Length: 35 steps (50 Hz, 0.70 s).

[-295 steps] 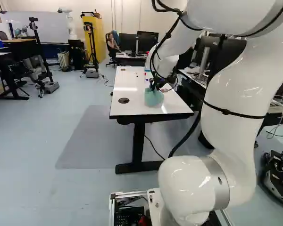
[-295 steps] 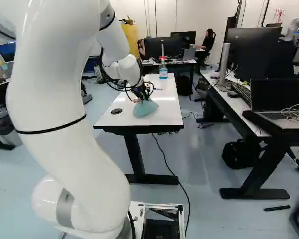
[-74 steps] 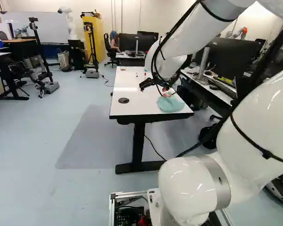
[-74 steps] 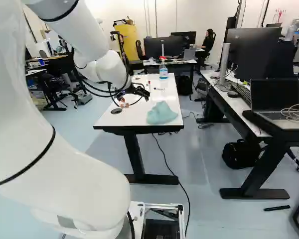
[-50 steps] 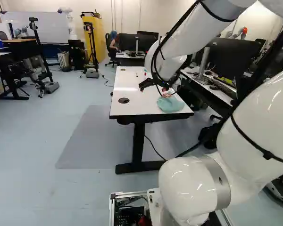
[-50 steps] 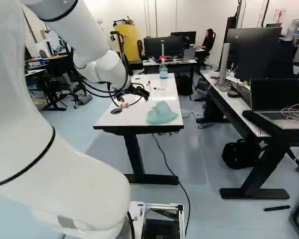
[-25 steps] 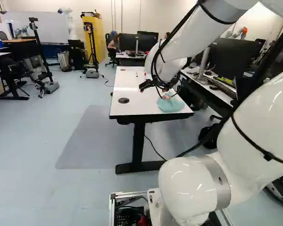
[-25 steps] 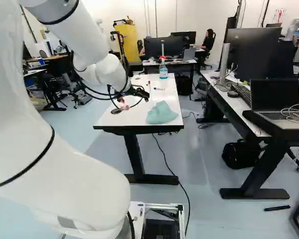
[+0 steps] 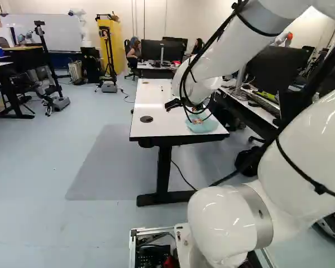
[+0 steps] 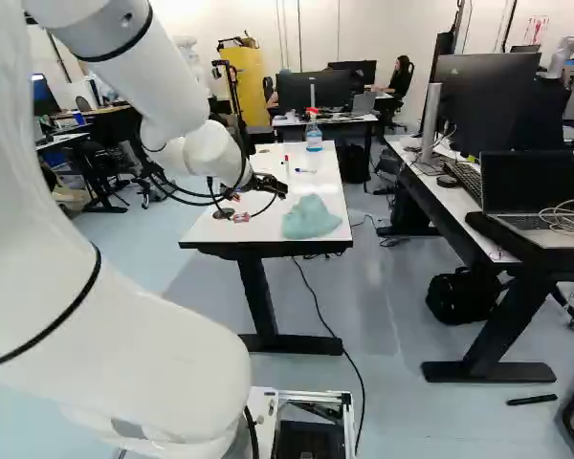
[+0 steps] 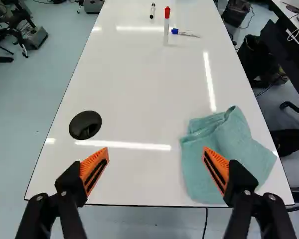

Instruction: Clean the table with the green towel

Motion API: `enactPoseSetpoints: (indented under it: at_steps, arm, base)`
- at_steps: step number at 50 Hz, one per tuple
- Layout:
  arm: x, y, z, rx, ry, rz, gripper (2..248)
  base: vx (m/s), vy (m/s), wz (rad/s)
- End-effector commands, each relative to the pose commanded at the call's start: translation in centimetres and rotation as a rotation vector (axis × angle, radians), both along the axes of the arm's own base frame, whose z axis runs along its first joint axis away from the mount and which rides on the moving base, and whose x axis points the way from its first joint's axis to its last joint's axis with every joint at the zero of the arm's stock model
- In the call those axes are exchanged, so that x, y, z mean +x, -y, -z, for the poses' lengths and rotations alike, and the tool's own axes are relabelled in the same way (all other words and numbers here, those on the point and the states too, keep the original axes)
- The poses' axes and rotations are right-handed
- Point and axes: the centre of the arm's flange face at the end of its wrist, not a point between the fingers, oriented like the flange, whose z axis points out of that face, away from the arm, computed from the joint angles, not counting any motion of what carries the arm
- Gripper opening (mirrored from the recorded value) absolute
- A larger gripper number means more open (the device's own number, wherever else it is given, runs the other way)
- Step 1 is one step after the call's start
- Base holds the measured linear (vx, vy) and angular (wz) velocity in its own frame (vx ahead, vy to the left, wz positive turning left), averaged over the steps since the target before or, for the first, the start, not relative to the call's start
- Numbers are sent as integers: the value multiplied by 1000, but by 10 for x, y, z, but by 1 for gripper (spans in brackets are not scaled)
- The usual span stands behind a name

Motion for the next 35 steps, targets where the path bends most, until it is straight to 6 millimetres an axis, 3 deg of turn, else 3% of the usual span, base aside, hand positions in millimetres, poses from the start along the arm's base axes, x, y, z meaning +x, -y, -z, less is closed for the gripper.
enactPoseSetpoints:
  at_steps: [35]
  arm:
    - [-43, 3, 48, 2, 161, 6, 247]
  base:
    - [0, 0, 0]
